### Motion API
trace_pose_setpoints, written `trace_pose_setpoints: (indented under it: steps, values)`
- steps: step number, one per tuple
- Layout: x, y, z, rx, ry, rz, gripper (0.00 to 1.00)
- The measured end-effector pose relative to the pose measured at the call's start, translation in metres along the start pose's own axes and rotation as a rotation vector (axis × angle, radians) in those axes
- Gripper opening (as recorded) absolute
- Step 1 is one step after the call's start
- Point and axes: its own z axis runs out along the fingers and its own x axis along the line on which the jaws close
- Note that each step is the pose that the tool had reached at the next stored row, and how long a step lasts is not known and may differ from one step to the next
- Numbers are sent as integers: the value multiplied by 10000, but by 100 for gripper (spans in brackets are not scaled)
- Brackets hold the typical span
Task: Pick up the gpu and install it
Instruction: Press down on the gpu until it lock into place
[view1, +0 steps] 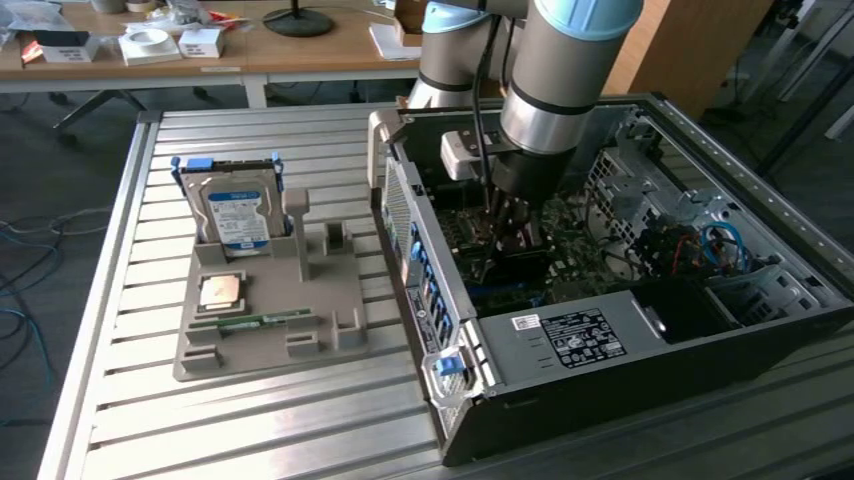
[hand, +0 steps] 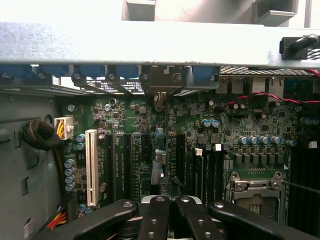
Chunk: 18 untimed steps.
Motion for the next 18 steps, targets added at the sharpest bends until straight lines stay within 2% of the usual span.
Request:
trace_pose_setpoints:
  steps: [18]
  values:
    - [1, 0, 21, 0, -13, -1, 11]
